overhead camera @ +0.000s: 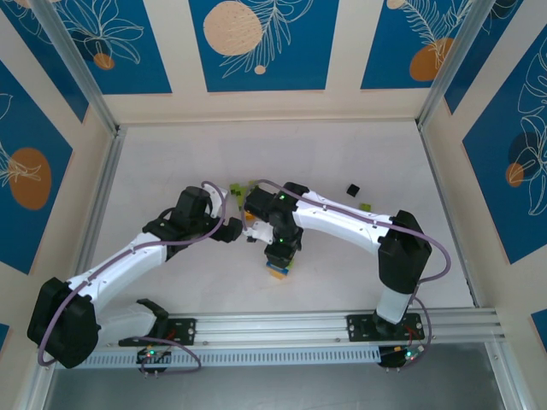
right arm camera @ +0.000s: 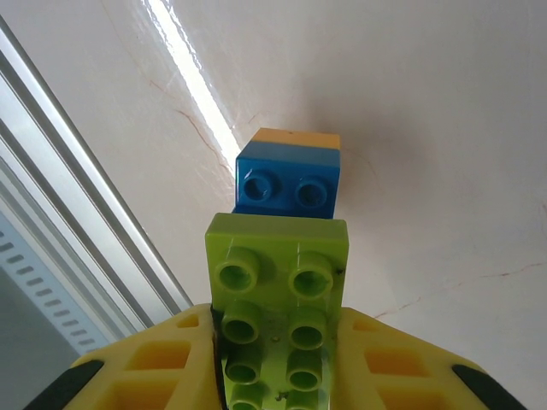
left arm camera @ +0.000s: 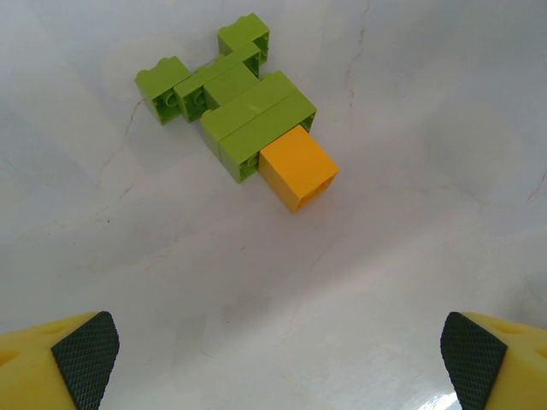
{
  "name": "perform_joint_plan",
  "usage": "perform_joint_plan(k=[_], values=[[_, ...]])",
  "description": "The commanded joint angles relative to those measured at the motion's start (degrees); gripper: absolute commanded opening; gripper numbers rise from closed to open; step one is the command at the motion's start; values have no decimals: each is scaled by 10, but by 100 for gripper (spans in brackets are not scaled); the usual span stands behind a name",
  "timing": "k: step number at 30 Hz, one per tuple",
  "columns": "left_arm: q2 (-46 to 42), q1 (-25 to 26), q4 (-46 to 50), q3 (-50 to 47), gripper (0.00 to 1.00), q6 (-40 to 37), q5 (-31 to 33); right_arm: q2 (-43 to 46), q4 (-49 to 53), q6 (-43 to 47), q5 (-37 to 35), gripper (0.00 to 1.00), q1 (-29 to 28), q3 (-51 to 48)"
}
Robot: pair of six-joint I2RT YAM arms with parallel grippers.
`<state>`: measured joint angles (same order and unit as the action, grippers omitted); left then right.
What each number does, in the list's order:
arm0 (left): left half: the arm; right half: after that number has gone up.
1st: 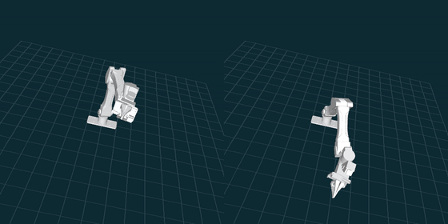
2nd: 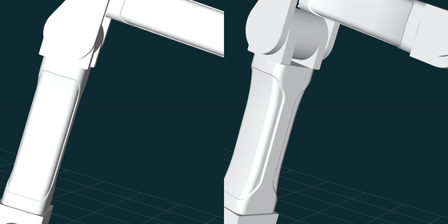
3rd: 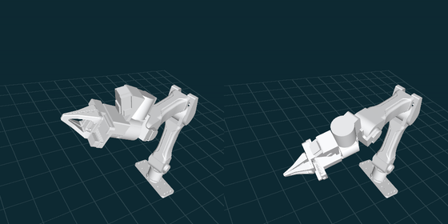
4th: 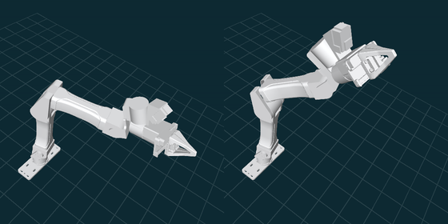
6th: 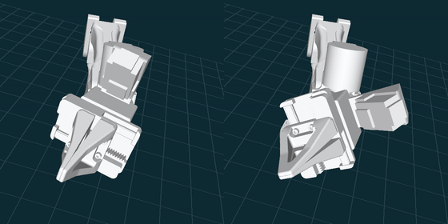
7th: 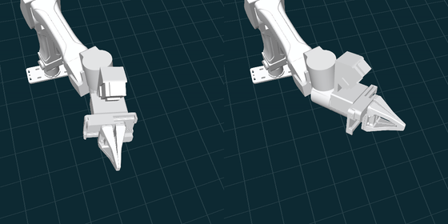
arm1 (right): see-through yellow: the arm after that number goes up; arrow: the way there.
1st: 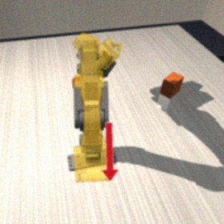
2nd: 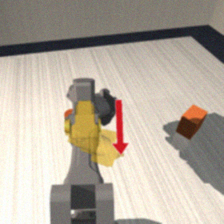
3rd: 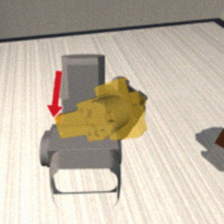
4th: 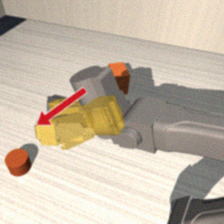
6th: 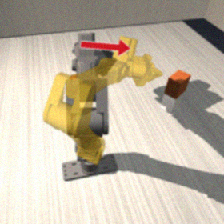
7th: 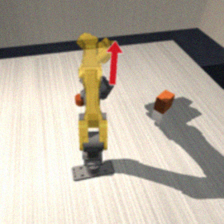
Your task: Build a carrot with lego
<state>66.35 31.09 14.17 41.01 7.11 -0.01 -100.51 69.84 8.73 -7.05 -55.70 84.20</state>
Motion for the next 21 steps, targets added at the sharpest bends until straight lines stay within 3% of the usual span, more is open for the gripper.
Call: perform_joint_plan(k=[1, 21], values=[[-4, 1, 1, 16, 99, 5, -13, -1, -2, -5, 19, 30, 3, -6], [-5, 1, 1, 15, 99, 5, -14, -19, -1, -10, 22, 30, 0, -4]])
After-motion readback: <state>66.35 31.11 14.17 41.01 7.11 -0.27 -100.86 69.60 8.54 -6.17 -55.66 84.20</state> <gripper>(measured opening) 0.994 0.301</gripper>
